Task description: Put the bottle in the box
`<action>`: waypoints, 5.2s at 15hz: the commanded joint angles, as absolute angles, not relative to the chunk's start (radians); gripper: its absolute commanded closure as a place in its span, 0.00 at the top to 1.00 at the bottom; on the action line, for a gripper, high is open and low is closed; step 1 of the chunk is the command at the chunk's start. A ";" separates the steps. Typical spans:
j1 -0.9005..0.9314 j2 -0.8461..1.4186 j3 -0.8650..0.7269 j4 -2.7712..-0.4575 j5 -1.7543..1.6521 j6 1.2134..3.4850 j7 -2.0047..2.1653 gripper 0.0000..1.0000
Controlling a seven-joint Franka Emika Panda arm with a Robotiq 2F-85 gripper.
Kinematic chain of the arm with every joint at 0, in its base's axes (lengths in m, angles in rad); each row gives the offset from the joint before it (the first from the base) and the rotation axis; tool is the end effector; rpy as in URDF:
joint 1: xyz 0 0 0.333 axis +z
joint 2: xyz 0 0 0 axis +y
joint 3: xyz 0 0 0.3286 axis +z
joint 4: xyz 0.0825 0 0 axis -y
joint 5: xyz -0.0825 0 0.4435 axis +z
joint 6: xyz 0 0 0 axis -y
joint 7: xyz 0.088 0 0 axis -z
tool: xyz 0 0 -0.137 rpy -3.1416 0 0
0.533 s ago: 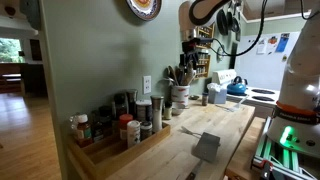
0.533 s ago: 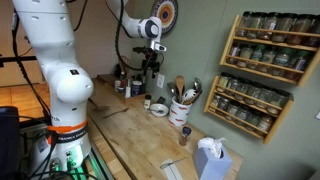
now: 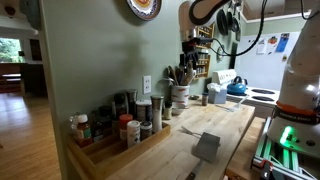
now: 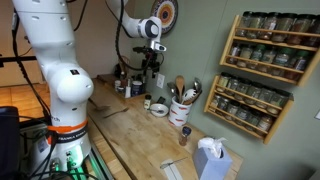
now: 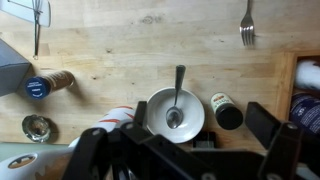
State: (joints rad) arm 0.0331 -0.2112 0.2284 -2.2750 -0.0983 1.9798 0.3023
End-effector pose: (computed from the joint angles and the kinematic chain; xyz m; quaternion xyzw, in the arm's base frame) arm 0.5028 0.1254 0.3885 0.9967 -0.0023 -0.0246 0.0776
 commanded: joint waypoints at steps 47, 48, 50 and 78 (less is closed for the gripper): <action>0.142 0.339 0.162 -2.206 -0.110 2.603 -0.105 0.31; 0.141 0.320 0.166 -2.217 -0.105 2.593 -0.108 0.31; 0.152 0.267 0.169 -2.244 -0.115 2.576 -0.103 0.31; 0.299 0.176 0.311 -1.890 -0.188 2.420 -0.392 0.31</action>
